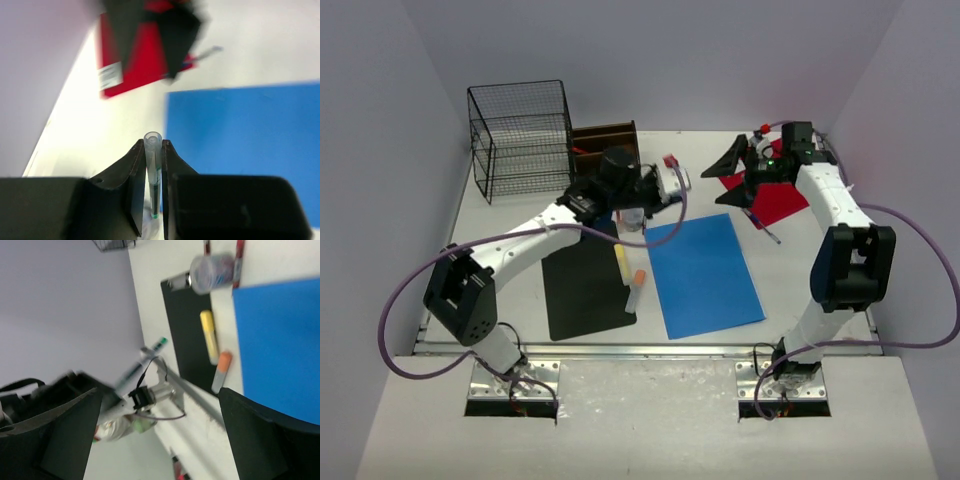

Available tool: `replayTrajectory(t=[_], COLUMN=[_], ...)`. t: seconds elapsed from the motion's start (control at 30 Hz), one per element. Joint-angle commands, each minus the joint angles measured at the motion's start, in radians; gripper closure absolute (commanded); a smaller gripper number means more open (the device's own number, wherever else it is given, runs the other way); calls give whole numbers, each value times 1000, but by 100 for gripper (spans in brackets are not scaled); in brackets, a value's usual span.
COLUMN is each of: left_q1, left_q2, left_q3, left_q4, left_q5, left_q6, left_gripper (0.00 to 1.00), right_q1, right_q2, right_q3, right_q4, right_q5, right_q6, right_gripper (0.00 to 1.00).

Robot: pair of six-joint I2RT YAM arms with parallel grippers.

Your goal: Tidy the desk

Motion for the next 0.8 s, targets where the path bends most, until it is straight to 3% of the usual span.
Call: replayTrajectory(t=[0.0, 0.1, 0.27, 0.47, 0.77], left_q1=[218, 338, 457, 482, 483], left_q2=[-24, 12, 122, 242, 358], left_q3=[94, 101, 100, 126, 151], left_q4=[192, 291, 542, 708, 791], left_q5=[-228, -325, -367, -354, -389], left_q6=[-463, -556, -523, -523, -530], left_gripper=[100, 100, 100, 100, 100], right_q1=[-76, -100, -106, -108, -109], right_q2=[-41, -76, -143, -205, -234], right_q3=[77, 74, -5, -112, -150], right_q4=[7, 9, 54, 143, 155], right_q5=[85, 195, 321, 388, 472], right_q6=[-191, -294, -459, -506, -590], right_gripper=[1, 1, 1, 1, 1])
